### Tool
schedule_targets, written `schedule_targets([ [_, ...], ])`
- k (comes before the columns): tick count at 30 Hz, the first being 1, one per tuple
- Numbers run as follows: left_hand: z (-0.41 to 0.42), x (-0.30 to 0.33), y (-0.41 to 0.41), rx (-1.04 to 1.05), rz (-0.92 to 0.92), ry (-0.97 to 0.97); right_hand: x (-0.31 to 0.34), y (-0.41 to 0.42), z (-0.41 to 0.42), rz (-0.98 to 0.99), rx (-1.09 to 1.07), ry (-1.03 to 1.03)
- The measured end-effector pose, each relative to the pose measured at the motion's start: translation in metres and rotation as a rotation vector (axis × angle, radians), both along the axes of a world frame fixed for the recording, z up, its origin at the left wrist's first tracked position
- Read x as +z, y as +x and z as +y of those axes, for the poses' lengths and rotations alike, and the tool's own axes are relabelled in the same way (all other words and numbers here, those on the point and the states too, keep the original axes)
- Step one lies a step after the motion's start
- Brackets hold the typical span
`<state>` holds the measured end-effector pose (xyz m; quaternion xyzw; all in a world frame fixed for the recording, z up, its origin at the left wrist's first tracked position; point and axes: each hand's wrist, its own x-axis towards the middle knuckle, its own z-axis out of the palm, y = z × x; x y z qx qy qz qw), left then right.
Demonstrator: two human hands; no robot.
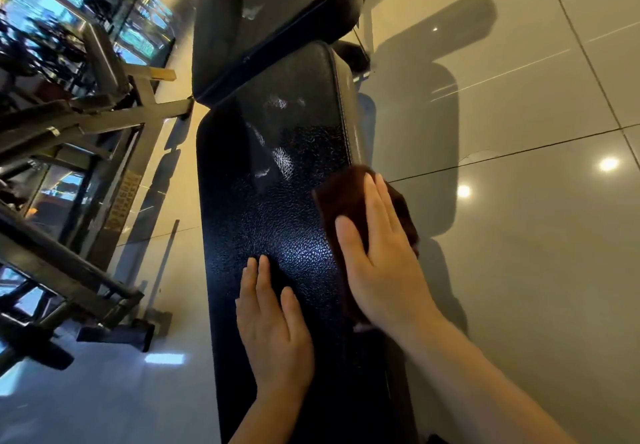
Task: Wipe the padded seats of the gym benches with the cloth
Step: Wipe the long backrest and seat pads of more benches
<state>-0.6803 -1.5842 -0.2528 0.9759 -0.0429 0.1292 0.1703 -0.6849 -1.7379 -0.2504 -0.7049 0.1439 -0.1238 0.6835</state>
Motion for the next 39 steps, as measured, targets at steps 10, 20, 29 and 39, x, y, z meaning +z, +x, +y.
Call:
schedule_targets([
  [10, -0.067, 0.008, 0.008, 0.375, 0.059, -0.067, 0.021, 0.081, -0.052, -0.068, 0.039, -0.056],
  [20, -0.067, 0.007, 0.007, 0.373, 0.016, -0.091, 0.005, 0.025, -0.013, -0.032, 0.022, 0.041],
  [29, -0.071, 0.008, 0.006, 0.38, -0.002, -0.093, 0.036, 0.134, -0.073, -0.002, 0.017, -0.069],
  [39, -0.074, 0.01, 0.004, 0.396, 0.086, -0.019, 0.004, -0.009, -0.015, 0.182, 0.174, -0.099],
])
